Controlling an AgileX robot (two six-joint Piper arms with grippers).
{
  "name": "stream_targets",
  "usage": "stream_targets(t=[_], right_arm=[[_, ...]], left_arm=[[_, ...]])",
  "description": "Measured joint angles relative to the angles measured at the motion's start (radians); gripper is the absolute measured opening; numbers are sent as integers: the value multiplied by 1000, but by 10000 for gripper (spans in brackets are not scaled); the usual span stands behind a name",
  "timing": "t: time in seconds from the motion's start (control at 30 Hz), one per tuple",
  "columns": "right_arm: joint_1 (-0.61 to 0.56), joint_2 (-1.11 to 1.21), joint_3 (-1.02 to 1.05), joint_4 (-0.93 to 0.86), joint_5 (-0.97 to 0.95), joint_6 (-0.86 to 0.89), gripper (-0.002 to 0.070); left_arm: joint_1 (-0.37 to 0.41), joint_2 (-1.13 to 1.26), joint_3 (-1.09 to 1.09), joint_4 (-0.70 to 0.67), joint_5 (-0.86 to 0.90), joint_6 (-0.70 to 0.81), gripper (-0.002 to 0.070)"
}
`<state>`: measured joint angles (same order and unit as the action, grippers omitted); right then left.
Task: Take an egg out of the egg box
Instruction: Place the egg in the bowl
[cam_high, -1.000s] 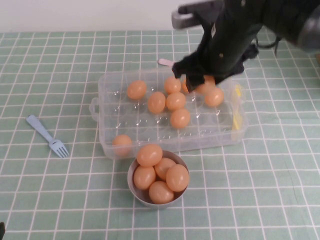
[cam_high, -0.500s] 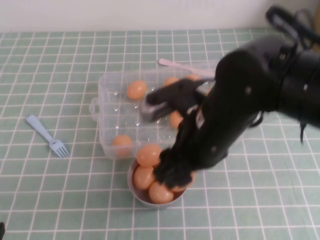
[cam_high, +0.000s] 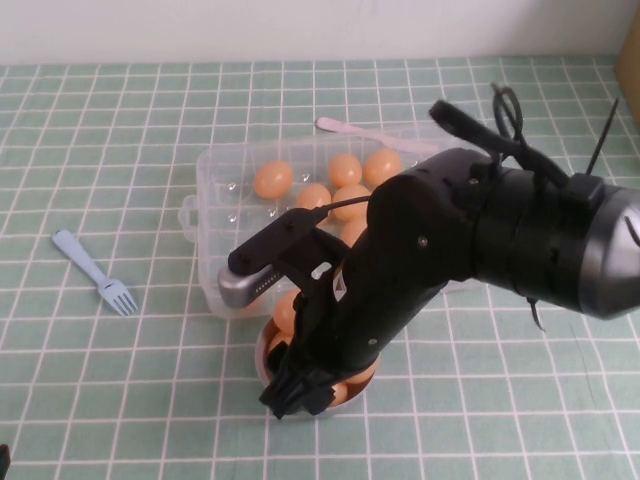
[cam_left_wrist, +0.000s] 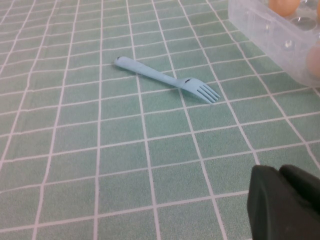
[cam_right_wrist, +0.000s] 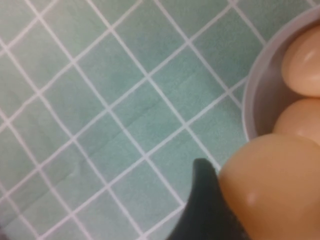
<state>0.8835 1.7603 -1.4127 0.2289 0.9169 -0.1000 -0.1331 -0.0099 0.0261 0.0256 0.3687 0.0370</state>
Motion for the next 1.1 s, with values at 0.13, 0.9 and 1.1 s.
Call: stream_targets(t=[0.13,0.9,1.1], right_arm=[[0,18,0,-12,-25,-2,410],[0,61,0,-87,-76,-6,409],[0,61,0,-97,-97,-6,408]], left_arm=[[0,0,0,0,0,0,-3],[0,0,0,0,0,0,-3],[0,0,0,0,0,0,-3]])
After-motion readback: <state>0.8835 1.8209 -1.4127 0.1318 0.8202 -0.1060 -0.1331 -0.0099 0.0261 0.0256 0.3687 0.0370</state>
